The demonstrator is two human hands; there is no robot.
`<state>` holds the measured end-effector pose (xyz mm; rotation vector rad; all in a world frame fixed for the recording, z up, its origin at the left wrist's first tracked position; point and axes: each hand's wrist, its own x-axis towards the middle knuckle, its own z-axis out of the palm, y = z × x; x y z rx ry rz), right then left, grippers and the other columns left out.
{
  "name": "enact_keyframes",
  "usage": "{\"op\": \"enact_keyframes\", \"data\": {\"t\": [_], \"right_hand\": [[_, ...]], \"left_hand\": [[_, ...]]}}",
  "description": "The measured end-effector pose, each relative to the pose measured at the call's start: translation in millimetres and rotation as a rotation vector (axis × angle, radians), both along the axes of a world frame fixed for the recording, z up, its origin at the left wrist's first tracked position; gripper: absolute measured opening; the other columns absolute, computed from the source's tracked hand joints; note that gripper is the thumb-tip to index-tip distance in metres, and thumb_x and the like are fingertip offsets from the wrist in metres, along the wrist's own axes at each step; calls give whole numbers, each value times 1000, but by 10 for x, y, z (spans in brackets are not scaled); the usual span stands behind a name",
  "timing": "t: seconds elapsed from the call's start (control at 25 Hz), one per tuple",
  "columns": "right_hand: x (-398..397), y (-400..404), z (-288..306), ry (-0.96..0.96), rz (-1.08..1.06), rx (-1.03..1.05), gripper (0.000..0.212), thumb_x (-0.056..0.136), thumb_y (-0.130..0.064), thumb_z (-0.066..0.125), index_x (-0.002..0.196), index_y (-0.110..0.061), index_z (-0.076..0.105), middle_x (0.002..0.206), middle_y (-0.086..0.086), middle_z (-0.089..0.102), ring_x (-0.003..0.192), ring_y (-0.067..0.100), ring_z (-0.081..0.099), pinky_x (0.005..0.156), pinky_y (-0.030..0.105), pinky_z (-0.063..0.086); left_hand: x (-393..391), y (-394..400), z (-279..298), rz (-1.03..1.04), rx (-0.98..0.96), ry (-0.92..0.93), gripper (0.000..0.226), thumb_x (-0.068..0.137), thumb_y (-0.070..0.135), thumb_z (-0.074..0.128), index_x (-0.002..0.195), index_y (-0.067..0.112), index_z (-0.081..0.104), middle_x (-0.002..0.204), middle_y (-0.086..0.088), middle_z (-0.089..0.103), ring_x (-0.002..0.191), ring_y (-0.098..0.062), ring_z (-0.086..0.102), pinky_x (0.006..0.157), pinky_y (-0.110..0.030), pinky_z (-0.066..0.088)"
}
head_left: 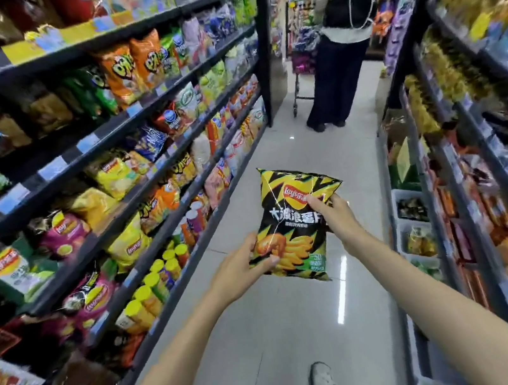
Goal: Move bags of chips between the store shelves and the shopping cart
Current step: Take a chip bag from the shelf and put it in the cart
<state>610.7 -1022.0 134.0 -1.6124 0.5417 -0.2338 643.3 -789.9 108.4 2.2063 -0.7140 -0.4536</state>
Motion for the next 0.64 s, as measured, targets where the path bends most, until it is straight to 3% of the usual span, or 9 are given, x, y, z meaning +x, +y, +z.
{"op": "enact_keyframes", "data": {"t": [0.12, 0.16, 0.4, 0.56, 0.64], "right_hand": [[941, -74, 58, -27, 160, -13, 34, 95, -41, 61, 121, -19, 59, 114, -2, 70, 103, 15, 67, 90, 34, 55], [1266, -82, 89, -32, 225, -21, 35, 95, -41, 61, 122, -19, 59, 116, -2, 70, 103, 15, 67, 91, 35, 55], [2917, 233, 268, -66, 580, -71, 46, 92, -45, 63, 129, -21, 54, 121, -4, 66, 112, 18, 63, 99, 40, 51], [3617, 893, 265, -47, 817, -93, 41, 93, -46, 61, 121, -17, 51, 125, -2, 58, 119, 20, 54, 105, 36, 41], [3889, 1242, 330, -40, 898, -100, 65, 94, -51, 57, 144, -13, 38, 147, 2, 42, 135, 21, 41, 112, 36, 32]], "left_hand": [[601, -105, 88, 129, 21, -33, 68, 95, 48, 58, 151, 22, 28, 134, 12, 46, 119, -5, 46, 89, -14, 37], [806, -114, 104, 191, 18, -26, 71, 95, 48, 58, 153, 20, 25, 136, 14, 44, 122, -5, 44, 87, -11, 33], [1692, 114, 91, 546, 7, -34, 88, 81, 80, 50, 152, 38, 19, 146, 7, 49, 132, -19, 48, 105, -40, 44], [1910, 453, 77, 803, -17, -46, 83, 90, 61, 57, 156, 27, 19, 147, 10, 41, 134, -14, 42, 107, -35, 39], [2043, 648, 123, 898, -62, -74, 74, 90, 58, 58, 152, 31, 27, 136, 17, 48, 124, -9, 50, 98, -30, 44]]}}
